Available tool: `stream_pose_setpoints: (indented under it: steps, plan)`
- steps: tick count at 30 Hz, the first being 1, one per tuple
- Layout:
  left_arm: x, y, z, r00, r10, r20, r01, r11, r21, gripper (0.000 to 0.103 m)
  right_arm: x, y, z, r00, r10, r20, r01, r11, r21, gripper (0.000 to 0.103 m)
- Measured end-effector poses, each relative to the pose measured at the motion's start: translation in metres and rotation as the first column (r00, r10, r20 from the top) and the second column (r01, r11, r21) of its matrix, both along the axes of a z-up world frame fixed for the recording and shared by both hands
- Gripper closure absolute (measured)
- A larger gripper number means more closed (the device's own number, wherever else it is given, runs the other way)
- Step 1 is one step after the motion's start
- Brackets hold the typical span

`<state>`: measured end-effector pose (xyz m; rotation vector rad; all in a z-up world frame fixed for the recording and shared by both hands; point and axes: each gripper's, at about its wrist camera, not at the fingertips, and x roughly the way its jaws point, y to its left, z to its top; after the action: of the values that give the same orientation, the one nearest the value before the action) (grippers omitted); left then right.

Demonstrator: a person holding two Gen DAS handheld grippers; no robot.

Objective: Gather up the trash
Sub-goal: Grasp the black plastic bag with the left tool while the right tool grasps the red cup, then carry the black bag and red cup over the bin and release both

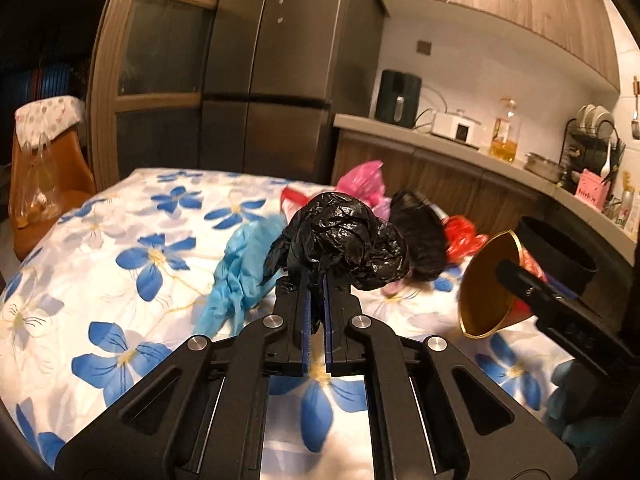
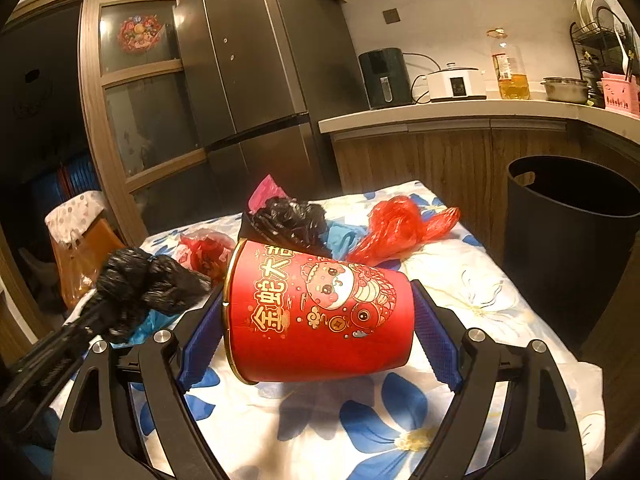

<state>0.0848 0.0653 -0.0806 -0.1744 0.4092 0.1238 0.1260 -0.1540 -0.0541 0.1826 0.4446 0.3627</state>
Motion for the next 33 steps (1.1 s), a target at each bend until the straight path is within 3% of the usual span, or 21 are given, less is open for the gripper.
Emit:
stream_pose_setpoints:
  steps: [6, 18, 33]
  plan:
    - [-0.004, -0.013, 0.018, 0.999, -0.019, 0.040, 0.019, 1.000, 0.001, 0.099, -0.007, -0.018, 0.011, 0.999, -0.027, 0.033, 0.026, 1.000, 0.015, 0.020]
    - [0.022, -0.074, 0.044, 0.983, -0.156, 0.101, 0.157, 0.988, 0.001, 0.099, -0.014, -0.078, 0.039, 0.985, -0.134, 0.111, 0.133, 0.991, 0.022, 0.020]
    - [0.099, -0.202, 0.065, 0.914, -0.386, 0.124, 0.391, 0.920, -0.016, 0.099, 0.010, -0.197, 0.060, 0.901, -0.388, 0.195, 0.396, 0.918, -0.003, 0.020]
